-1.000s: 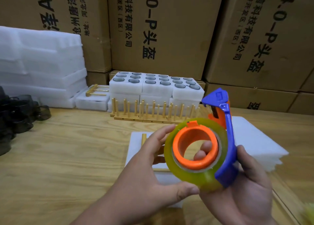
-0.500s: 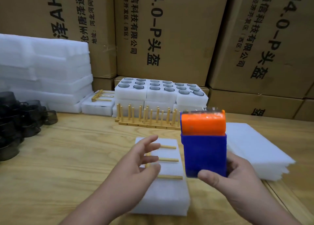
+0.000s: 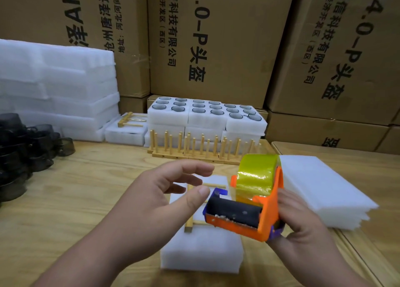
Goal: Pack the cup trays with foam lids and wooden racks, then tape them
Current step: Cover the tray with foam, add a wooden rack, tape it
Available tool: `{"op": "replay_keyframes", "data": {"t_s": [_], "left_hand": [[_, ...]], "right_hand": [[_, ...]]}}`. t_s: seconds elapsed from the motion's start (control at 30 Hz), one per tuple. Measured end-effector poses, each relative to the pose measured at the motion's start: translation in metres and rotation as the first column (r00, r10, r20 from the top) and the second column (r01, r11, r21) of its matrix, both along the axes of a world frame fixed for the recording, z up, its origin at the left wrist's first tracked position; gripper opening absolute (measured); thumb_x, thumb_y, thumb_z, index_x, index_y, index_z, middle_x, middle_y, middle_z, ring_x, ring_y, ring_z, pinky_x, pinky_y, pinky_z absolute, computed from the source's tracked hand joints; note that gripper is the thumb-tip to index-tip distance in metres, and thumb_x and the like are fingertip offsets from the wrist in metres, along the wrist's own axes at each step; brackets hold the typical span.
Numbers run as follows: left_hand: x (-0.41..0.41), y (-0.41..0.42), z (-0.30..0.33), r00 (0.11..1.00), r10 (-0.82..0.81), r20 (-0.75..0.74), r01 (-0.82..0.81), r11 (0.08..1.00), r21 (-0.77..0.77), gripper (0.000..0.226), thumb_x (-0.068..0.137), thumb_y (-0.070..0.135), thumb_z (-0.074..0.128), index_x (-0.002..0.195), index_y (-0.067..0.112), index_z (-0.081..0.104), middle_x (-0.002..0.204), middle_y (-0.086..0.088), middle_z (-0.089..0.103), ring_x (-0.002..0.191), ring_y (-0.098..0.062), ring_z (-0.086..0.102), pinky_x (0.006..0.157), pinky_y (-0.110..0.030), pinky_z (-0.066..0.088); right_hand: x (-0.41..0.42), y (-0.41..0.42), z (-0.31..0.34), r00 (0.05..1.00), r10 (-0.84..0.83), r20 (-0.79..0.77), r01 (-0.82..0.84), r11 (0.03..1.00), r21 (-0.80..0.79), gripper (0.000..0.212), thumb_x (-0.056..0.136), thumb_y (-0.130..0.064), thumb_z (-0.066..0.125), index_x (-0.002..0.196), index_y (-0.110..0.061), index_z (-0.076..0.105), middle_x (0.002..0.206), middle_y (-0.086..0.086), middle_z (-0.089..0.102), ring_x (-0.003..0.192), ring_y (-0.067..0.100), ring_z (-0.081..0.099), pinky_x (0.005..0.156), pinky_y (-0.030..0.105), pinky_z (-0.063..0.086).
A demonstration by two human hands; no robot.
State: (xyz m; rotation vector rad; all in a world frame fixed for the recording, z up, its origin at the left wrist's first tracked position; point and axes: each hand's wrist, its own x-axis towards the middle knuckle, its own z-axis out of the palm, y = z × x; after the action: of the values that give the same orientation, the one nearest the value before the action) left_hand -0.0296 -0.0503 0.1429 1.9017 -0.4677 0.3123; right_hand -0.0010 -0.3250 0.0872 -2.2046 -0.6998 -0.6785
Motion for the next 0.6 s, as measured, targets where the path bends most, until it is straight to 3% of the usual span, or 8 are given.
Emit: {"op": "replay_keyframes", "data": {"t_s": [0.17,0.33,0.5,0.6], "left_hand": [[-0.006,0.003,0.002,0.997,-0.038,0.074,0.032,0.996,0.085,0.034,0.078,0.058,0.068,0.111,0.054,0.070,0.120,0.026,0.068,0.119,0.000,0.061,0.093,-0.031,0.046],[-0.008,0.005,0.004,0.990,-0.122,0.070,0.103,0.968,0.228,0.037,0.080,0.062,0.070,0.117,0.055,0.068,0.129,0.029,0.062,0.128,0.004,0.054,0.102,-0.032,0.041],[-0.003,0.004,0.010,0.993,-0.068,0.093,0.041,0.964,0.261,0.043,0.079,0.068,0.061,0.122,0.064,0.058,0.121,0.037,0.062,0.122,0.016,0.050,0.095,-0.021,0.040],[-0.002,0.000,0.015,0.990,-0.091,0.111,0.055,0.955,0.292,0.045,0.080,0.062,0.067,0.124,0.061,0.057,0.113,0.034,0.066,0.120,0.013,0.054,0.094,-0.021,0.041]], "right_hand": [[-0.001,0.003,0.002,0.999,0.035,0.004,-0.035,0.999,-0.039,0.034,0.080,-0.043,0.073,0.114,-0.040,0.071,0.125,-0.029,0.064,0.125,0.001,0.057,0.100,0.048,0.050],[-0.003,0.002,0.001,0.999,0.031,-0.010,-0.032,0.996,-0.082,0.044,0.073,-0.023,0.080,0.112,-0.041,0.073,0.125,-0.031,0.062,0.125,-0.002,0.055,0.101,0.054,0.048],[-0.002,0.000,0.002,0.999,0.027,-0.033,-0.032,0.990,-0.139,0.034,0.075,-0.027,0.081,0.109,-0.026,0.078,0.117,-0.022,0.069,0.125,0.005,0.057,0.102,0.058,0.047],[-0.002,0.000,0.003,0.998,0.042,-0.047,-0.050,0.984,-0.170,0.035,0.077,-0.028,0.082,0.111,-0.028,0.078,0.118,-0.021,0.069,0.124,0.005,0.058,0.104,0.057,0.046]]}}
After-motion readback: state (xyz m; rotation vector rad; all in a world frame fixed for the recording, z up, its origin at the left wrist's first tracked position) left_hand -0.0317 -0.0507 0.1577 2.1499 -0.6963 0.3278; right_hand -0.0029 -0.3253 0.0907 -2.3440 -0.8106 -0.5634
